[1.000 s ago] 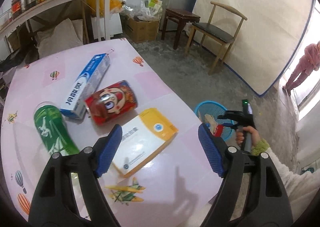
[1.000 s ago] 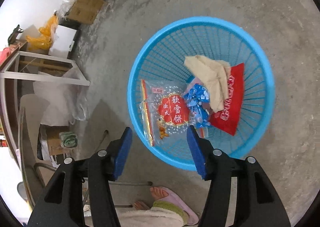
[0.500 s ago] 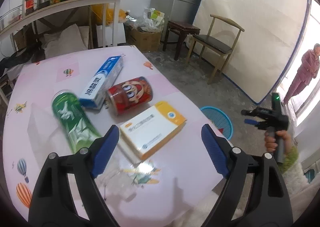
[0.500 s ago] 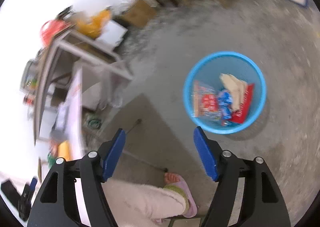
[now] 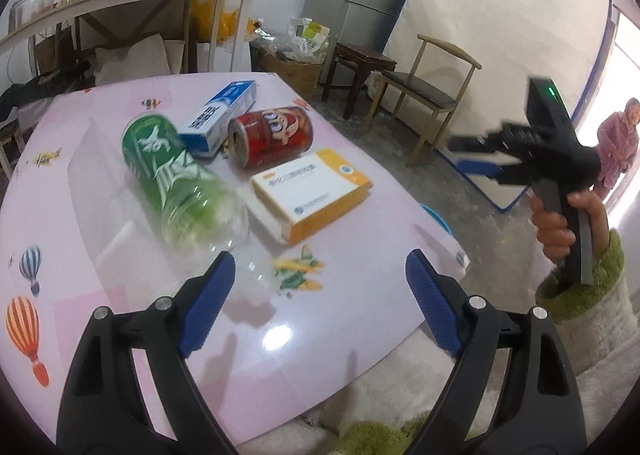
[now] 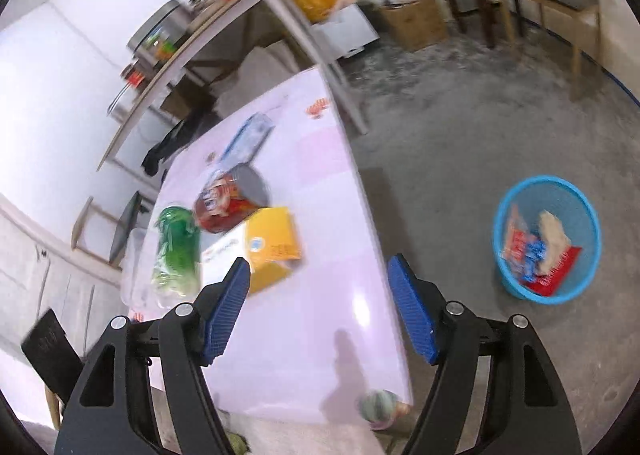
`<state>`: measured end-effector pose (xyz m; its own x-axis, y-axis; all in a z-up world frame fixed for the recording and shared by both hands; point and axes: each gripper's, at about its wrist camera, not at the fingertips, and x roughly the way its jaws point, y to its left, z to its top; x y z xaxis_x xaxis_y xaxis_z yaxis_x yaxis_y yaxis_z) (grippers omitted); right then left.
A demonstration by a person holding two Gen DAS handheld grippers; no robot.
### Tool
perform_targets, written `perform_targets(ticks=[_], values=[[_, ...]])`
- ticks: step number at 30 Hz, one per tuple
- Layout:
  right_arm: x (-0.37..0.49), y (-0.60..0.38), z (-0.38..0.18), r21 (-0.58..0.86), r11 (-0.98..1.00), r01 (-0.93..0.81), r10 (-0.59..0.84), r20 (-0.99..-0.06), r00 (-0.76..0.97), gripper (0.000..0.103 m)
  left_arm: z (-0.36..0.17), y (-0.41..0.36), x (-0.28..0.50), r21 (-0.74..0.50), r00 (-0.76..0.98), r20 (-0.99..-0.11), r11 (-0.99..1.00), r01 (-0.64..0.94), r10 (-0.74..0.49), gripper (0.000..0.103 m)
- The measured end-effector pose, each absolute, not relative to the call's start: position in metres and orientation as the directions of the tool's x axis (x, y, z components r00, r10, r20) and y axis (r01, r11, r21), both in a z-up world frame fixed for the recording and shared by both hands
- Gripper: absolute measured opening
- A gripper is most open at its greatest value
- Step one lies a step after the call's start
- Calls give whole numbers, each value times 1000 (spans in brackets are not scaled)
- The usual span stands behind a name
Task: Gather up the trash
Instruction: 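Move both tools back to the table toward the medicine box, then grasp the white-and-yellow medicine box with the right tool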
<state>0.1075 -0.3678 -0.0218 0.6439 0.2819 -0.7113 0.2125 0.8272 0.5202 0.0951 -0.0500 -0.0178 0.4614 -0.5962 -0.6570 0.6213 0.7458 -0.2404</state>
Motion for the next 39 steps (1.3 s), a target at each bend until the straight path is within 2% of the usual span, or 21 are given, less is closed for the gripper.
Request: perform_targets(ticks=[4, 10, 18, 23, 25, 36, 37, 38, 39], values=[[143, -341, -25, 525, 835, 165, 324, -711, 625, 68, -29, -41, 84, -215, 489, -644, 753, 622, -588, 83], [194, -323, -47, 463, 864, 198, 286, -775, 564, 48, -35, -27, 79, -207, 508, -634, 761, 615, -583, 83], [238, -306, -67, 348, 916, 198, 207, -835, 509, 43, -37, -21, 80, -221, 508, -619, 753, 619, -599, 83], [243, -300, -78, 337, 921, 195, 216, -858, 466, 29, -41, -22, 81, -217, 502, -623, 749, 626, -599, 83], [234, -299, -78, 336, 922, 195, 217, -861, 460, 28, -41, -23, 80, -210, 505, -622, 749, 628, -598, 83], [151, -286, -54, 345, 931, 120, 252, -845, 471, 29, -47, -34, 79, -208, 473, -646, 735, 646, -599, 83], [149, -284, -48, 357, 931, 78, 278, -830, 484, 34, -48, -34, 79, -207, 470, -650, 734, 646, -597, 83], [148, -282, -44, 368, 929, 46, 300, -818, 492, 46, -48, -35, 80, -204, 470, -654, 736, 645, -593, 83], [149, -276, -39, 372, 928, 2, 322, -807, 495, 53, -49, -35, 79, -202, 469, -658, 738, 644, -589, 83]])
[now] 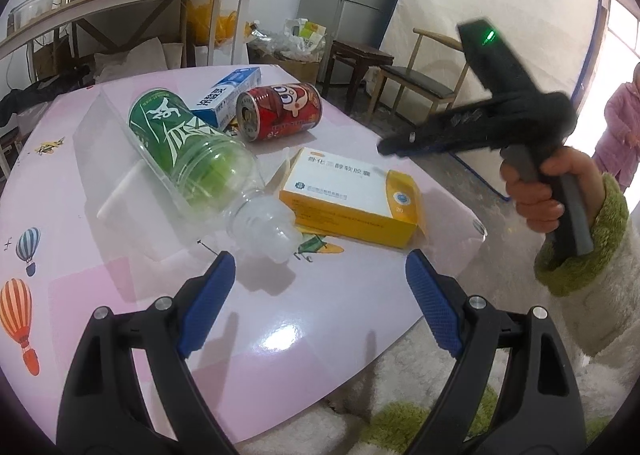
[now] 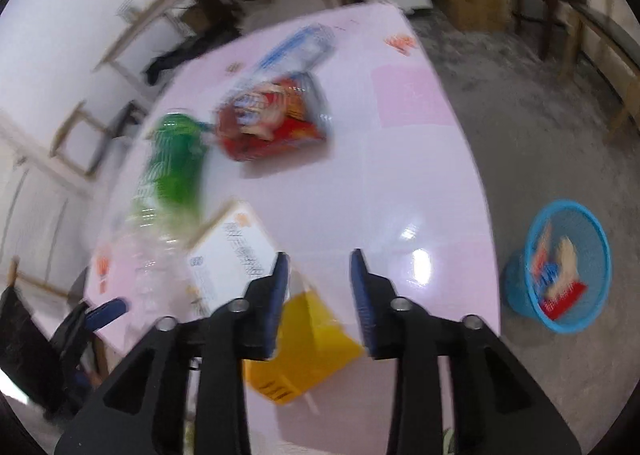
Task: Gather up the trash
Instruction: 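Grasp the white-and-yellow medicine box with the right tool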
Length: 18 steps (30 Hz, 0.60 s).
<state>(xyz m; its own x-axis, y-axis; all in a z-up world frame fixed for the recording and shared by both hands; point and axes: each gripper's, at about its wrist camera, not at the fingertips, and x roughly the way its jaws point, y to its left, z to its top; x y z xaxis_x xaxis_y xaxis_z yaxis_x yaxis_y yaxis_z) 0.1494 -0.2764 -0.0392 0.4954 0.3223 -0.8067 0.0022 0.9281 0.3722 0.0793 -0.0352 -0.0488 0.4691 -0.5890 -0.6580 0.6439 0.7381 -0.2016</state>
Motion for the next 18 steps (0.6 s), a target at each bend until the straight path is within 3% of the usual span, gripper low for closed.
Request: perform_targets(ticks=[1, 4, 12, 18], values=[[150, -272, -37, 366, 930, -32, 333, -803, 495, 64, -50, -35, 79, -198, 468, -663, 740, 643, -584, 83], [161, -244, -35, 324, 923, -210, 385, -804, 453, 80, -51, -33, 76, -194, 470, -671, 748, 635, -573, 83], [174, -204, -72, 188, 928, -323, 291, -905, 309, 82, -50, -23, 71, -192, 489, -680, 776, 601, -546, 83], [152, -215, -75, 186, 962, -202, 248, -904, 349, 80, -49, -23, 72, -175, 490, -684, 773, 609, -541, 83]])
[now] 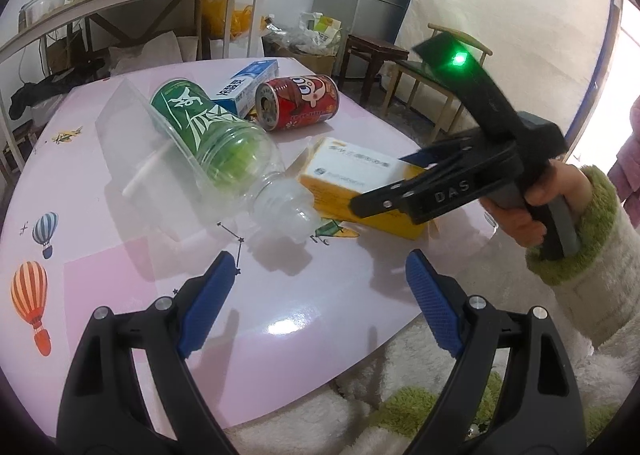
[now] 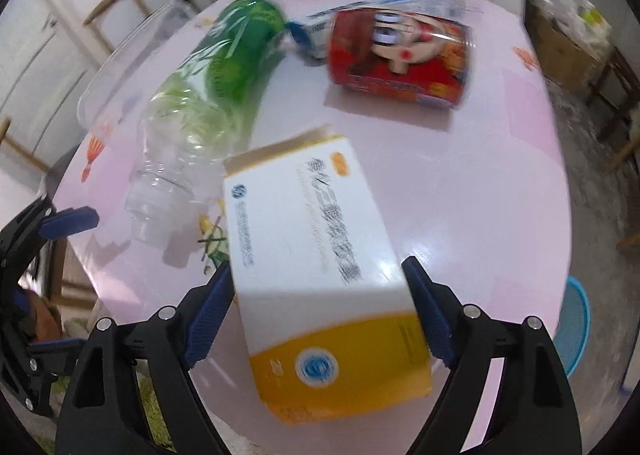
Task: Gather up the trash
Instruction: 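Grasp the white-and-yellow medicine box with the right tool, then grasp the red cartoon can with the left tool while the right tool holds the box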
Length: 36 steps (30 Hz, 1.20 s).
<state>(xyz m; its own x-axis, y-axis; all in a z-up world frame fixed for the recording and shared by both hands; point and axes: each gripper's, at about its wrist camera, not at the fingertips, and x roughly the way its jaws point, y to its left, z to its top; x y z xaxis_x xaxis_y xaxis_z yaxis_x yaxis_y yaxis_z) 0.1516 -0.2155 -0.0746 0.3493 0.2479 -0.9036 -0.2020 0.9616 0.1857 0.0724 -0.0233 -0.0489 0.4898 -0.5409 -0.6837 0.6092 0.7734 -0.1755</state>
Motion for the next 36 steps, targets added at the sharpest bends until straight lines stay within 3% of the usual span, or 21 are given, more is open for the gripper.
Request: perform_targets(ticks=[5, 11, 16, 22, 36], values=[[125, -252, -73, 198, 979, 52, 160, -901, 404, 80, -51, -27, 76, -182, 481, -687, 770, 612, -544, 83], [105, -278, -74, 311, 938, 151, 210, -859, 467, 80, -55, -32, 81, -206, 469, -699, 780, 591, -540, 83], [103, -289, -72, 371, 913, 168, 253, -839, 481, 80, -52, -30, 79, -232, 476, -686, 785, 574, -550, 83], [110, -274, -63, 292, 946, 143, 179, -835, 520, 80, -46, -25, 78, -246, 510, -662, 803, 543, -548, 83], [99, -269, -56, 246, 965, 88, 154, -809, 568, 82, -8, -1, 100, -303, 572, -592, 815, 495, -567, 83]])
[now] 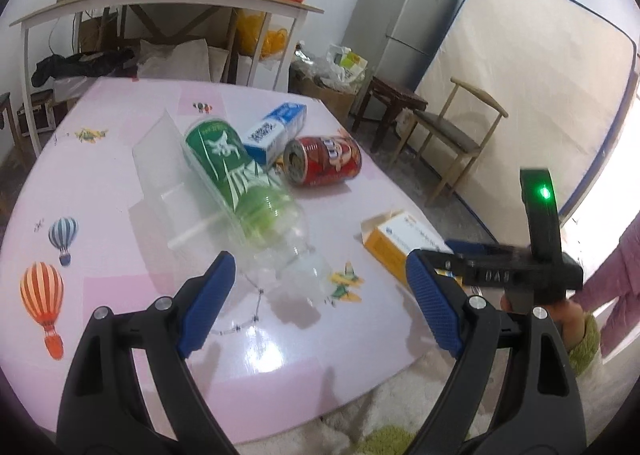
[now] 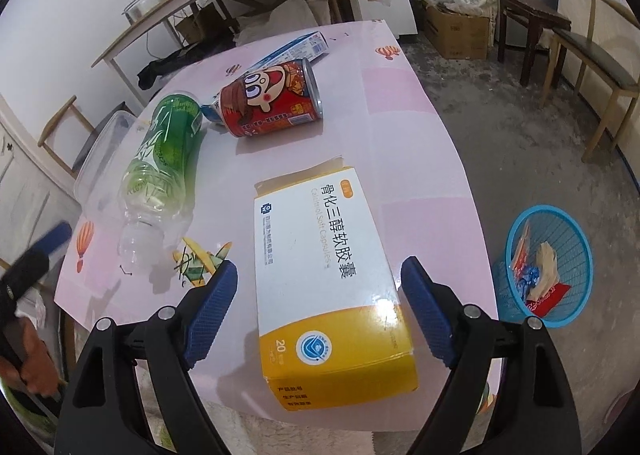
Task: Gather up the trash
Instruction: 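Grasp the red cartoon can with the left tool while the right tool holds the box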
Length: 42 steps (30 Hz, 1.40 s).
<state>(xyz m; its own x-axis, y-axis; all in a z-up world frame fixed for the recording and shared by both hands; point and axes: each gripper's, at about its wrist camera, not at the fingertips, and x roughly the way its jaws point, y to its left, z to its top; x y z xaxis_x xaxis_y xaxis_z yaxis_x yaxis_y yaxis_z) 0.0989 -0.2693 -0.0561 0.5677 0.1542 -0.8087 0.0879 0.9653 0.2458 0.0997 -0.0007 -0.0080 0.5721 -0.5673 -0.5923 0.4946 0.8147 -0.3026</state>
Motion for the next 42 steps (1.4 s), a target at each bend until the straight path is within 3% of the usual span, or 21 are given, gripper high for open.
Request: perform_targets(ticks=[8, 14, 16, 19, 22, 25, 27, 31, 42], values=[[98, -253, -56, 93, 996, 17, 67, -819, 570, 82, 6, -26, 130, -355, 528, -594, 787, 505, -607, 83], [98, -255, -63, 111, 994, 2, 91, -826, 557, 82, 19, -41, 180, -541, 365, -595, 692, 478, -716, 83], [98, -261, -63, 166, 986, 5, 135, -818, 560, 82, 25, -47, 195, -538, 353, -607, 695, 476, -712, 83], [99, -265, -63, 185, 983, 5, 151, -817, 557, 82, 35, -64, 213, -452, 351, -659, 723, 523, -666, 83], [100, -267, -66, 192, 981, -7, 164, -819, 549, 82, 39, -91, 228, -271, 344, -742, 728, 630, -575, 83], [103, -271, -69, 216, 976, -15, 190, -821, 538, 82, 30, -127, 225, 85, 422, -810, 630, 772, -408, 83], [104, -274, -72, 227, 974, -13, 199, -822, 534, 82, 17, -147, 227, 217, 433, -843, 536, 816, -318, 83], [105, -280, -74, 279, 960, -16, 244, -811, 532, 82, -3, -168, 244, 277, 403, -881, 419, 865, -250, 83], [108, -288, -74, 344, 939, -18, 301, -795, 527, 82, -48, -200, 287, 248, 302, -944, 315, 916, -135, 83]])
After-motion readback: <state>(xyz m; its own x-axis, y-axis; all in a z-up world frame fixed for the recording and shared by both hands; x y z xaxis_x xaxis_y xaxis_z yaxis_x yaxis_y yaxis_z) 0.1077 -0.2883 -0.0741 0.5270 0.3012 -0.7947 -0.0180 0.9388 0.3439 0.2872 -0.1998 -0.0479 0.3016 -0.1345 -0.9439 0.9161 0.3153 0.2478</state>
